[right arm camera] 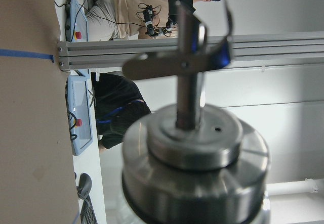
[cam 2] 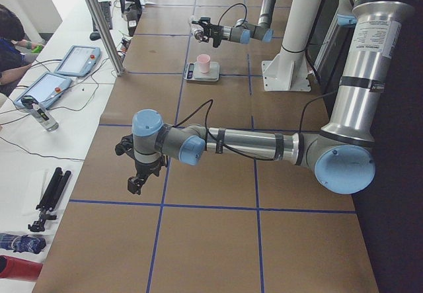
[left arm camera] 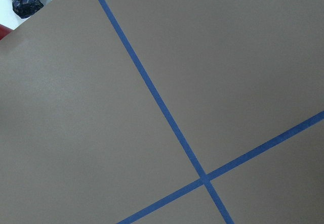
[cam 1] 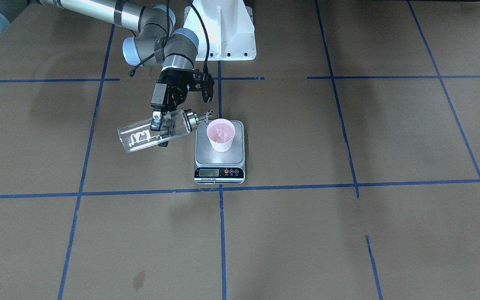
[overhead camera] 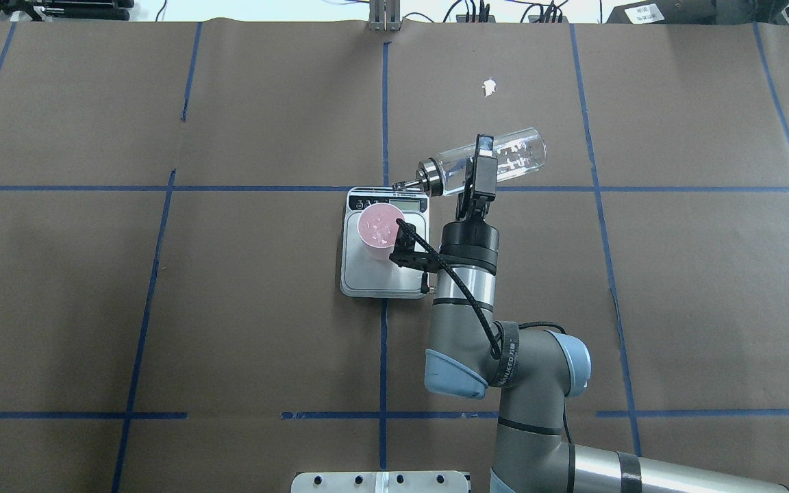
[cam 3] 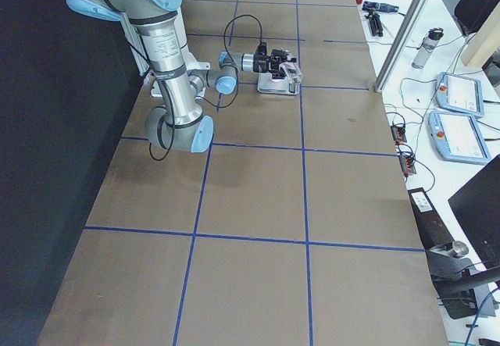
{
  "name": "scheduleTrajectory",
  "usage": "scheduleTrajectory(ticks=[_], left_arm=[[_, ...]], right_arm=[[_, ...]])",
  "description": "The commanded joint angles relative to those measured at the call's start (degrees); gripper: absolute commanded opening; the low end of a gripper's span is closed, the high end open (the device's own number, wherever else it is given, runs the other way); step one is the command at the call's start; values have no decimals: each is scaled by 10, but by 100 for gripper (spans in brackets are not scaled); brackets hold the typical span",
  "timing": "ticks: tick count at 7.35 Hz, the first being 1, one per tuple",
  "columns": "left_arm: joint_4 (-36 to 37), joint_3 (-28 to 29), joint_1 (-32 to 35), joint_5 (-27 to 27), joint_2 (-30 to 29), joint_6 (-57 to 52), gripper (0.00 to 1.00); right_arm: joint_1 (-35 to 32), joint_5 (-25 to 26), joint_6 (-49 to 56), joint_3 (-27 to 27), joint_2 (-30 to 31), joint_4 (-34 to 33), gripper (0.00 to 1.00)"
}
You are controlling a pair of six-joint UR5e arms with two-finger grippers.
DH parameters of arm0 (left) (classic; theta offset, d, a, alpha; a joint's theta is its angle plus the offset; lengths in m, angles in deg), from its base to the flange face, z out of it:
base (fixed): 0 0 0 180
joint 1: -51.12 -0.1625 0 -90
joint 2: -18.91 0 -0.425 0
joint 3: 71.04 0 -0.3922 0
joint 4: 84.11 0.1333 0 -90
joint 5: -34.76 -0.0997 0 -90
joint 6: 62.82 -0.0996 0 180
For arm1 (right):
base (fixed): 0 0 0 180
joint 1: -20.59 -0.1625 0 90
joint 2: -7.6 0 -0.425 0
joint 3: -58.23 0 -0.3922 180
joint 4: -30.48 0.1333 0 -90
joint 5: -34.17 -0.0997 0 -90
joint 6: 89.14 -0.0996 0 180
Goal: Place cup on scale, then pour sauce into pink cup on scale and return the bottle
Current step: 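Tilt the bottle spout down over the pink cup with the right gripper, then tilt the bottle upright and carry it back with the right gripper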
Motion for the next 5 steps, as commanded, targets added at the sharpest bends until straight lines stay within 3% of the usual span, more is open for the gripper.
scheduleTrajectory(ticks=[1, 3, 5], left_arm=[[1, 0, 2, 1, 0, 0, 100], [1, -1, 3, 1, 0, 0, 100], [1, -4, 8, 1, 0, 0, 100]], right_arm=[[0, -17, -8, -9, -3, 10, 0], [0, -46, -17, -59, 6, 22, 0], [-2, -93, -110, -99, 25, 22, 0]])
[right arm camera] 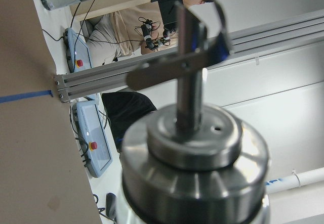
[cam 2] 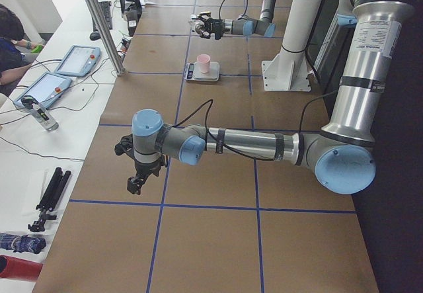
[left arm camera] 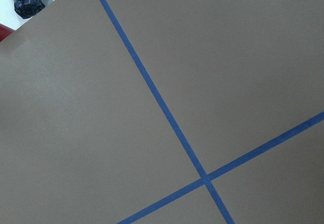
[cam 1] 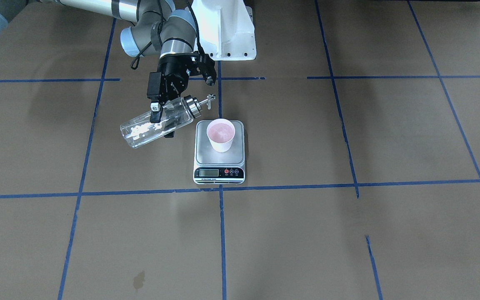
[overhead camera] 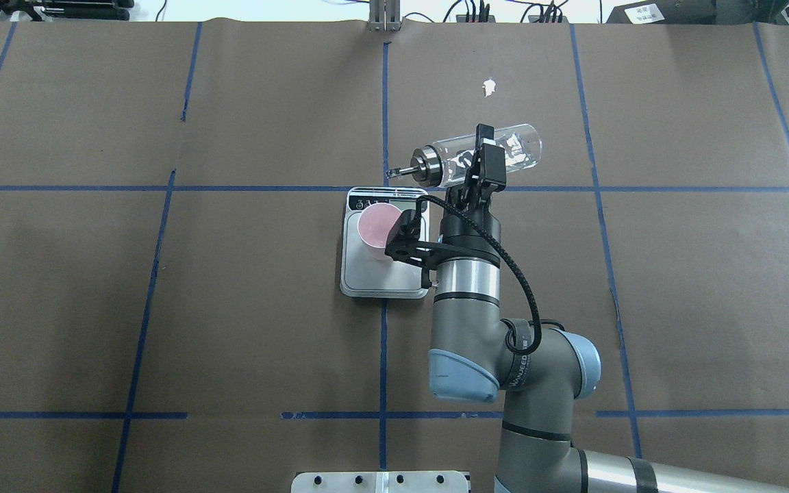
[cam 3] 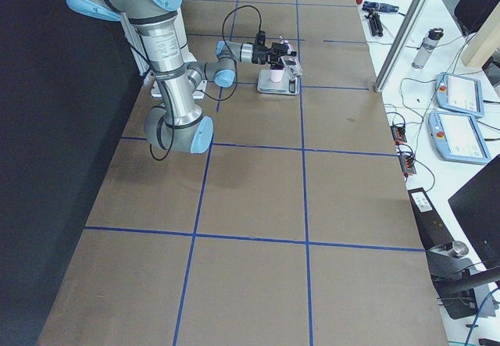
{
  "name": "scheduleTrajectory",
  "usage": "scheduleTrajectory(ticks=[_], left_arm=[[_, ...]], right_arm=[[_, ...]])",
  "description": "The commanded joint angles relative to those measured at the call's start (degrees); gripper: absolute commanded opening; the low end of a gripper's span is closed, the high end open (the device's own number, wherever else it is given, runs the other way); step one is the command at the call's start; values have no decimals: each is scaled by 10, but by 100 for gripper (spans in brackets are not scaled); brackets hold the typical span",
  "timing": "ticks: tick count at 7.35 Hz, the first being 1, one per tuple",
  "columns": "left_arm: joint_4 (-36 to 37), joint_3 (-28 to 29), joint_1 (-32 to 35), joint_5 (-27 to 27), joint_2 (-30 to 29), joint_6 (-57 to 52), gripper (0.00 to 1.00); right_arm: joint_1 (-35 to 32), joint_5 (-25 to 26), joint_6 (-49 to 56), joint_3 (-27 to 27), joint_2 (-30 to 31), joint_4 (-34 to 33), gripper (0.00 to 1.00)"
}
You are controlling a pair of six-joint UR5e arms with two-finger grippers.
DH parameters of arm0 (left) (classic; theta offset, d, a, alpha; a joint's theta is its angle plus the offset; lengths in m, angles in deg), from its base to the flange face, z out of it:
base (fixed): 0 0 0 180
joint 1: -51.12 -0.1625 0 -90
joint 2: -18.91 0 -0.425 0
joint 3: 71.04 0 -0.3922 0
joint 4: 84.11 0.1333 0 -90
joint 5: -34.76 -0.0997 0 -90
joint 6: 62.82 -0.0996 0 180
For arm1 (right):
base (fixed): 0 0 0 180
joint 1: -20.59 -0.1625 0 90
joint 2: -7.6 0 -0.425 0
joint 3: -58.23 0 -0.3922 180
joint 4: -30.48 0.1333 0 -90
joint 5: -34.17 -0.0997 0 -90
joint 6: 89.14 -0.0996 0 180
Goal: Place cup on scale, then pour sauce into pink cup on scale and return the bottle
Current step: 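Tilt the bottle upright and carry it back with the right gripper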
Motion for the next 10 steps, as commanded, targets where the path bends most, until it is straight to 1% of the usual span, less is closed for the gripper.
scheduleTrajectory(ticks=[1, 2, 3, 4, 5, 6, 7, 8, 9, 10], left_arm=[[0, -4, 6, 0, 0, 0, 100], [2, -9, 8, 0, 1, 1, 100], [4, -16, 8, -1, 1, 1, 100], [4, -17, 9, -1, 3, 1, 100], [4, -26, 10, -1, 5, 1, 100], [5, -33, 10, -1, 7, 2, 100], [5, -34, 10, -1, 8, 2, 100], [5, -36, 11, -1, 8, 2, 100], [5, -41, 11, -1, 9, 2, 100], [5, -42, 11, -1, 10, 2, 100]], right_arm=[[-2, -61, -129, -37, 16, 1, 0], [-4, -85, -207, -43, 24, 1, 0], [-4, -99, -307, -51, 53, 1, 0], [-10, -129, -348, -82, 90, 1, 0], [-23, -171, -361, -105, 129, 1, 0], [-36, -210, -446, -105, 148, 1, 0], [-55, -274, -509, -121, 174, 0, 0], [-62, -303, -544, -147, 203, 0, 0], [-63, -311, -574, -168, 238, 0, 0], [-71, -355, -678, -181, 252, 0, 0]])
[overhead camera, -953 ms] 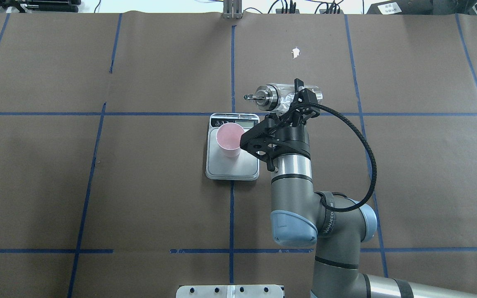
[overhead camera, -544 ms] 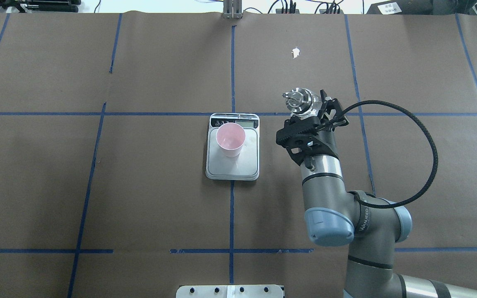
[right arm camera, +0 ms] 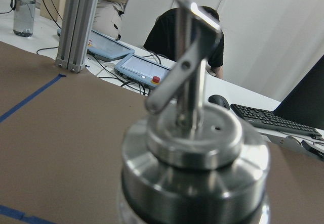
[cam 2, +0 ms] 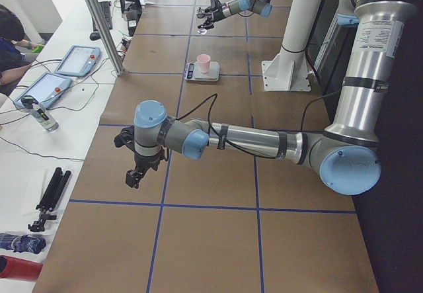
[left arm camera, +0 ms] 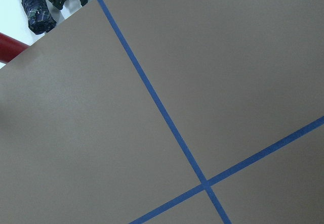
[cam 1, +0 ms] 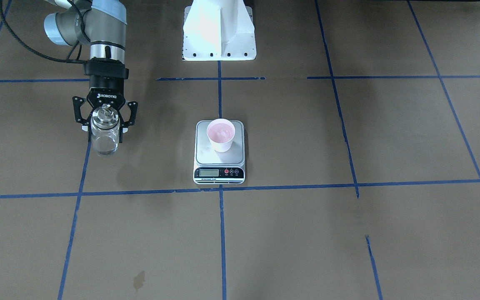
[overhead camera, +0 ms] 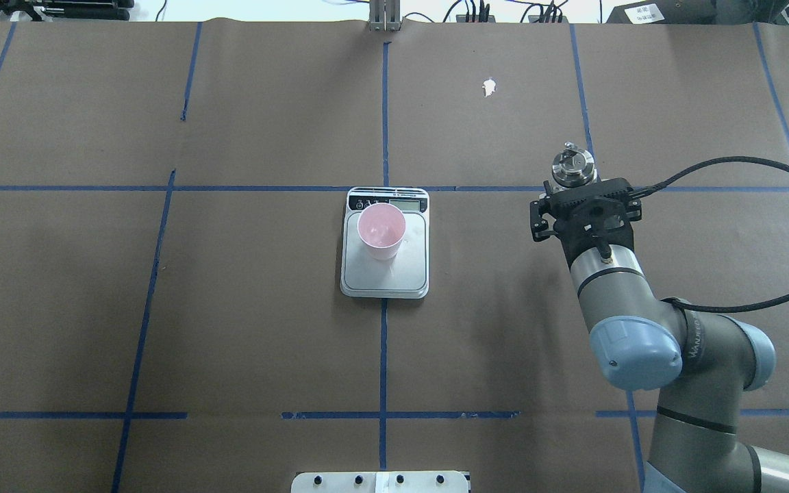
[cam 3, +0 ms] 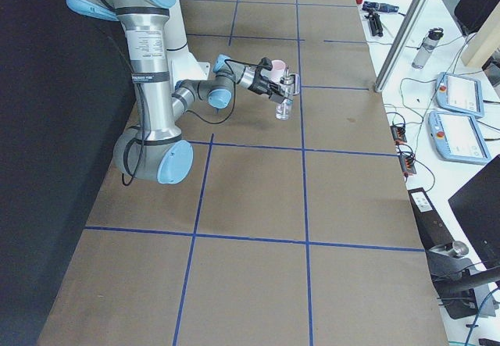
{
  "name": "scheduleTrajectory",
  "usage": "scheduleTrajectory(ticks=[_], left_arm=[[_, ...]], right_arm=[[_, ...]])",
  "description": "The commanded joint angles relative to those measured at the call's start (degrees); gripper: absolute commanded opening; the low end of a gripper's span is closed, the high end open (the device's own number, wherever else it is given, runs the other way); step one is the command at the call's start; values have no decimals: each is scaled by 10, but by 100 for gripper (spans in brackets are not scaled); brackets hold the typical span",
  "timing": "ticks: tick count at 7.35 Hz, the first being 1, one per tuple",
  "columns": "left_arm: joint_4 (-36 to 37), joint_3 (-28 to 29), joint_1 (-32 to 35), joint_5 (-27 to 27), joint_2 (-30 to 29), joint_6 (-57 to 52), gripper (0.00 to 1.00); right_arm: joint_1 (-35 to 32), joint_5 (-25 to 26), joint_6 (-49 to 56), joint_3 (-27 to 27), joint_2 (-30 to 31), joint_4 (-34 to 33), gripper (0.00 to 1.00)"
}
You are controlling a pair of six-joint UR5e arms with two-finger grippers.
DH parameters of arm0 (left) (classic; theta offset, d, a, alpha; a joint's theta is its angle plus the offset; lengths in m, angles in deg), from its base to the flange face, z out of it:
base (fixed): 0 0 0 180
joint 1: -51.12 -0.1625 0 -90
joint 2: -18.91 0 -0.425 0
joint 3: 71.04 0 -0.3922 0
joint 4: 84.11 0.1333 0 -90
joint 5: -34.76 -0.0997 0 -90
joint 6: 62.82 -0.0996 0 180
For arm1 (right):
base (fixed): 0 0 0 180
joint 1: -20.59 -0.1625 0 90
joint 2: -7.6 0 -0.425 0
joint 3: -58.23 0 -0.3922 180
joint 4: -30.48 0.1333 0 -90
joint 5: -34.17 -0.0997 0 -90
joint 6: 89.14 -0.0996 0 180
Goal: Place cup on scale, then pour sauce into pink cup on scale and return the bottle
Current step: 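Tilt the bottle upright and carry it back with the right gripper, then lower the bottle onto the table with the right gripper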
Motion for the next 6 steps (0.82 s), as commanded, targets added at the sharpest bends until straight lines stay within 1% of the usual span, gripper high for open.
scheduleTrajectory(ticks=[1, 3, 4, 6], left_arm=[[0, -5, 1, -1, 2, 0, 100], [0, -5, 1, -3, 1, 0, 100], [-1, -5, 1, -3, 1, 0, 100], [-1, -9, 1, -3, 1, 0, 100]], right_arm=[[-24, -81, -212, -22, 43, 0, 0], [-33, -62, -220, -11, 52, -4, 0], [-47, -62, -220, -6, 53, -7, 0], [-46, -61, -225, 32, 53, -6, 0]])
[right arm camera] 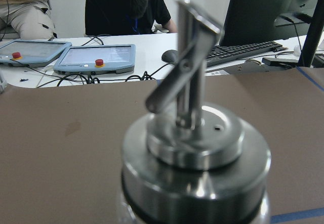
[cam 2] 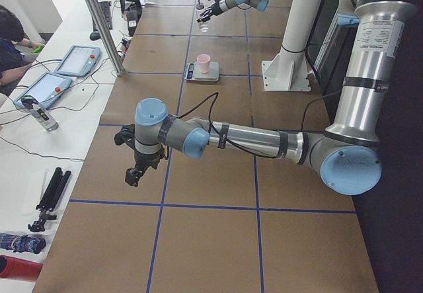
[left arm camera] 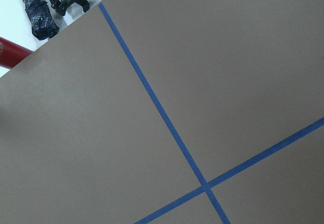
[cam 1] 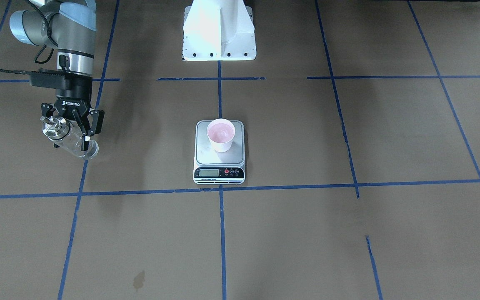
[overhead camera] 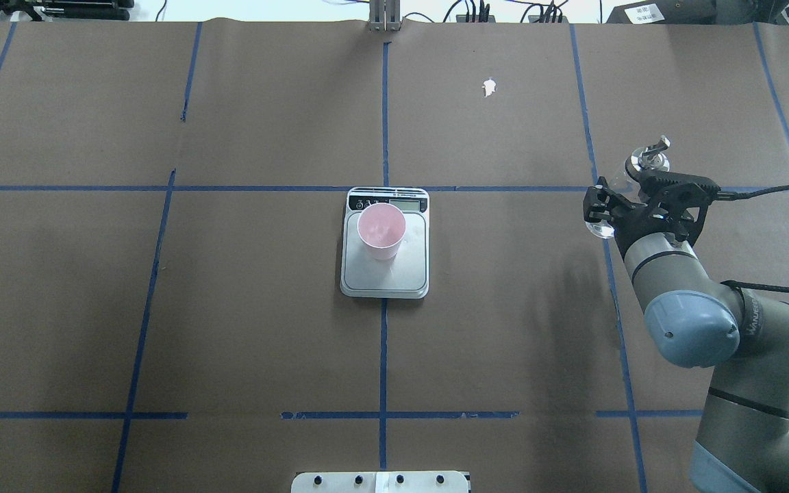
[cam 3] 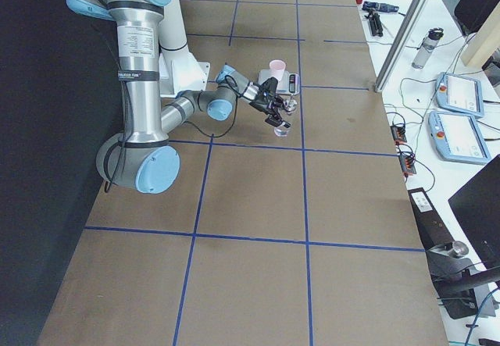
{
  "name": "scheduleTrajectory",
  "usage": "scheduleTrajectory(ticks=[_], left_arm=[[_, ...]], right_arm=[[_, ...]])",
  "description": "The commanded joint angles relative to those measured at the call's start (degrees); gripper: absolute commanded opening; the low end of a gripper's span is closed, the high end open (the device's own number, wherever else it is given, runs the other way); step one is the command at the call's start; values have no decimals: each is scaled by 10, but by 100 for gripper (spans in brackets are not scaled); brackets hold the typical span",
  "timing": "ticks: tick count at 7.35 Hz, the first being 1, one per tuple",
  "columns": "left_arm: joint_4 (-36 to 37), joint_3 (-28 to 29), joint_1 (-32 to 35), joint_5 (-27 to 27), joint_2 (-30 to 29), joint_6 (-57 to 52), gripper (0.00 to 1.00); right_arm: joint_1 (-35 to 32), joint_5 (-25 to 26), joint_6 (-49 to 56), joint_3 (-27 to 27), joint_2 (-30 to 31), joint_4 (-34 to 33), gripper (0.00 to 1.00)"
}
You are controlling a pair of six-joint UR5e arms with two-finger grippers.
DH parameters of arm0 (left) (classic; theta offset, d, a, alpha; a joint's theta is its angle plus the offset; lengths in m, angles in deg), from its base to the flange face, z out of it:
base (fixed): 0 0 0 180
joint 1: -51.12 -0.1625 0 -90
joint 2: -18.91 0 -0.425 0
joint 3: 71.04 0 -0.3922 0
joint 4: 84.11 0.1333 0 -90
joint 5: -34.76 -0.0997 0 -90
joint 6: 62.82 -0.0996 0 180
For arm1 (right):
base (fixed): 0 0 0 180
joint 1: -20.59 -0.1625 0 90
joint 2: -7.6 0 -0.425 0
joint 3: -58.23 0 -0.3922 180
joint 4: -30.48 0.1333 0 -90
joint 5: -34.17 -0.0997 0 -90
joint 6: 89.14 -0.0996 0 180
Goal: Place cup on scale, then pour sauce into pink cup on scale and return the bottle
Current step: 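Lower the bottle onto the table with the right gripper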
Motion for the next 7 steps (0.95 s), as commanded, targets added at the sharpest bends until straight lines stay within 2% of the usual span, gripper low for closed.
scheduleTrajectory(ticks=[1, 7], left_arm=[[-1, -1, 0, 0, 0, 0, 100], [-1, -1, 0, -1, 1, 0, 100]], right_arm=[[-1, -1, -3, 27, 0, 0, 0], [3, -3, -4, 47, -2, 0, 0]])
